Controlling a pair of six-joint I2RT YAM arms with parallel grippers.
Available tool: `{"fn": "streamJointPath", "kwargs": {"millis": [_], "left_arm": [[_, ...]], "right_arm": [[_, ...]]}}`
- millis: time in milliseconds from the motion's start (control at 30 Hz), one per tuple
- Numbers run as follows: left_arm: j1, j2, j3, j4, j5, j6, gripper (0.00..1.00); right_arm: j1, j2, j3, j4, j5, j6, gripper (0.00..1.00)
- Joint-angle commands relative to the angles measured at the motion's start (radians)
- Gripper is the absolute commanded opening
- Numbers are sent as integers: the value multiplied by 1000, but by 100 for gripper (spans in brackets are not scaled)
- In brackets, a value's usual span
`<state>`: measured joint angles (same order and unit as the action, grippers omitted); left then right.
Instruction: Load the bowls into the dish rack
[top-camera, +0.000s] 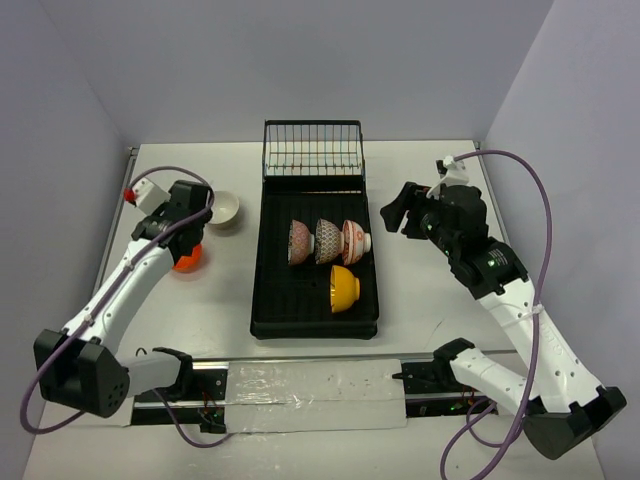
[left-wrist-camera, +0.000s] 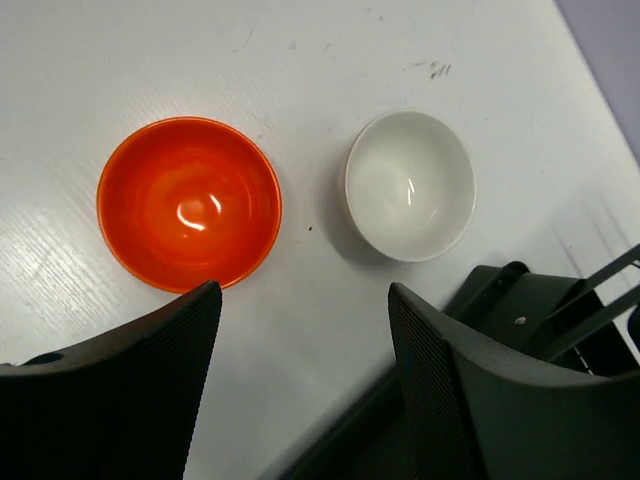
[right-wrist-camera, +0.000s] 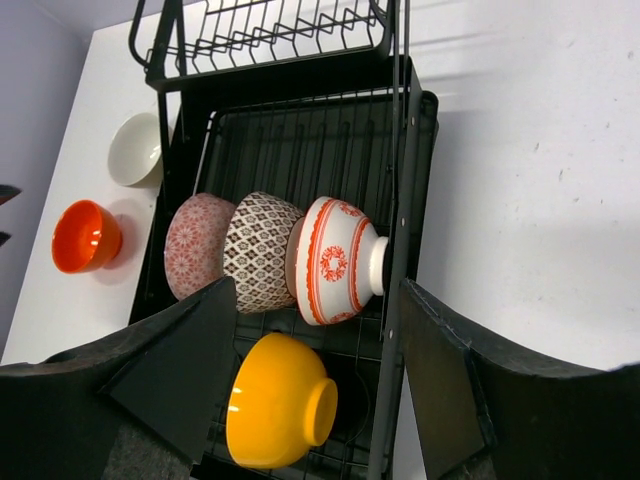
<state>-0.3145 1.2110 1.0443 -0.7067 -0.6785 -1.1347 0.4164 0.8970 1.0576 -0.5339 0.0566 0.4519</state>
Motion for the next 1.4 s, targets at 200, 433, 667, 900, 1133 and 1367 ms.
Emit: {"fn": "streamJointPath", "kwargs": {"millis": [200, 433, 667, 900, 1133, 1367], "left_arm": [[225, 191, 51, 200, 361, 130, 71], [305, 271, 42, 228, 404, 99, 72], [351, 361, 37, 246, 430, 89, 71], [364, 475, 42, 268, 456, 76, 68], [364, 527, 68, 288, 479, 85, 61], [364, 489, 65, 296, 502, 104, 51]], "right_arm": [[9, -46, -11, 45, -15, -2, 73], [7, -37, -11, 51, -20, -1, 73], [7, -30, -15, 55, -24, -1, 73], [7, -18, -13, 49, -15, -1, 73], [9, -17, -13, 51, -11, -1, 73], [9, -13, -13, 51, -3, 1, 73]]}}
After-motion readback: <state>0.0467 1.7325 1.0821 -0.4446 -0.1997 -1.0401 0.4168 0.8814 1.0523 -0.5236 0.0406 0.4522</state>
